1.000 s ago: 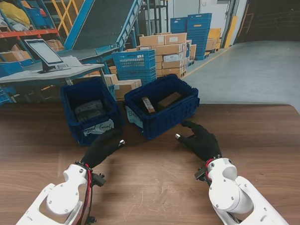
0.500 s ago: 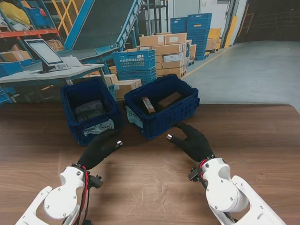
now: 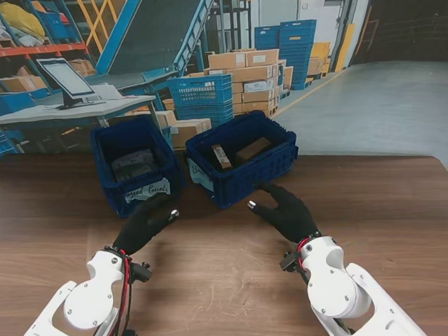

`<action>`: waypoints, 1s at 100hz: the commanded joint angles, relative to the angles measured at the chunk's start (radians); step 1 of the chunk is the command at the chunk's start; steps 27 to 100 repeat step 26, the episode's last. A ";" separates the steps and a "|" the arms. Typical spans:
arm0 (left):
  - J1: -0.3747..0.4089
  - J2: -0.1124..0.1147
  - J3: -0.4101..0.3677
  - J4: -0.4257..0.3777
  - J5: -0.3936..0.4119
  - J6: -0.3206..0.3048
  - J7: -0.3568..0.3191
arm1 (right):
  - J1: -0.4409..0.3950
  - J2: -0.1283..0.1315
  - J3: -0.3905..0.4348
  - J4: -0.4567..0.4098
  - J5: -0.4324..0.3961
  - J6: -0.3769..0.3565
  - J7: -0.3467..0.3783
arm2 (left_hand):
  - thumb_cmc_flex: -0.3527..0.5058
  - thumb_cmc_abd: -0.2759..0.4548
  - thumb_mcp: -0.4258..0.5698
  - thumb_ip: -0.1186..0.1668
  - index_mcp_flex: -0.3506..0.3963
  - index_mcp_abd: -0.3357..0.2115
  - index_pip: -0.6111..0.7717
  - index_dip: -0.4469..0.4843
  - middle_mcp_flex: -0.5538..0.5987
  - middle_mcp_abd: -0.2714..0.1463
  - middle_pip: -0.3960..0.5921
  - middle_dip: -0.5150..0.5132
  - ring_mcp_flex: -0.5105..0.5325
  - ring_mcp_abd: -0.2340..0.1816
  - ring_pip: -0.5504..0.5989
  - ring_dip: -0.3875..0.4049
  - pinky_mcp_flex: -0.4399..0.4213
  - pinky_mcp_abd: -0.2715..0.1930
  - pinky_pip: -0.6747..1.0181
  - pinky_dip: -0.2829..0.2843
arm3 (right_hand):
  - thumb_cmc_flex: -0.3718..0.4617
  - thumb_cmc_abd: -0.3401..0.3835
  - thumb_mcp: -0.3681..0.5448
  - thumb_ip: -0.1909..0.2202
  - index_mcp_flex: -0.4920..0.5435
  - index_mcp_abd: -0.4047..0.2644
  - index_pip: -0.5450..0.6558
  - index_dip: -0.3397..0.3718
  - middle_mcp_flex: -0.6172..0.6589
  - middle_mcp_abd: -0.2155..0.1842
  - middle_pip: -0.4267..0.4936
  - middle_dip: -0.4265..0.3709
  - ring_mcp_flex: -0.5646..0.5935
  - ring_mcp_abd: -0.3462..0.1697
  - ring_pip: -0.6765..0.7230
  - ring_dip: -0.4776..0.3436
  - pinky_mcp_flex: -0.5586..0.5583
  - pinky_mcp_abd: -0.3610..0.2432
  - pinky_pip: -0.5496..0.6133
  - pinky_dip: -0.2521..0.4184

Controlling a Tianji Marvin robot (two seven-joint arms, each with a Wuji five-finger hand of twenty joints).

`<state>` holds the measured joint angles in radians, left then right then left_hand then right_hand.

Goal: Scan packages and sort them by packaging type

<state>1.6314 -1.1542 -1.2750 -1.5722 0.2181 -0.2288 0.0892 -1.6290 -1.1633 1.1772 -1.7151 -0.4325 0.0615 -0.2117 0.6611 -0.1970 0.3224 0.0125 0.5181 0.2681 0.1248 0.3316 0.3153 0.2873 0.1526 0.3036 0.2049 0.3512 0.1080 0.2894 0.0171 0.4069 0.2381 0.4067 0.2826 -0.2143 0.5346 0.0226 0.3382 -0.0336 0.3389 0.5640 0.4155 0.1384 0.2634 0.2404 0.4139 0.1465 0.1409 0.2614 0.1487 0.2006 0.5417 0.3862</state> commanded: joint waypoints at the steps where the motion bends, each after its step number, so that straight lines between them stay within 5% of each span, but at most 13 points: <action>1: -0.002 -0.003 0.005 -0.011 -0.003 0.006 -0.014 | -0.005 -0.006 0.000 -0.007 0.000 -0.001 0.018 | 0.028 0.031 -0.032 0.040 0.009 -0.044 0.009 0.006 0.017 -0.025 -0.019 -0.010 -0.021 -0.015 -0.026 -0.010 0.005 -0.019 -0.034 0.018 | 0.017 0.033 -0.026 -0.024 -0.002 -0.017 -0.002 -0.009 0.001 -0.019 -0.023 -0.001 -0.003 -0.028 -0.007 -0.016 -0.006 -0.013 -0.012 -0.009; 100: 0.005 -0.003 0.010 -0.026 -0.003 0.013 -0.013 | -0.015 -0.003 0.005 -0.007 0.010 -0.015 0.032 | 0.032 0.034 -0.040 0.043 0.008 -0.045 0.008 0.006 0.017 -0.023 -0.024 -0.010 -0.022 -0.017 -0.027 -0.010 0.004 -0.019 -0.040 0.020 | 0.024 0.036 -0.030 -0.023 0.004 -0.013 -0.001 -0.008 -0.004 -0.015 -0.022 0.001 -0.011 -0.020 -0.008 -0.015 -0.008 -0.011 -0.011 -0.005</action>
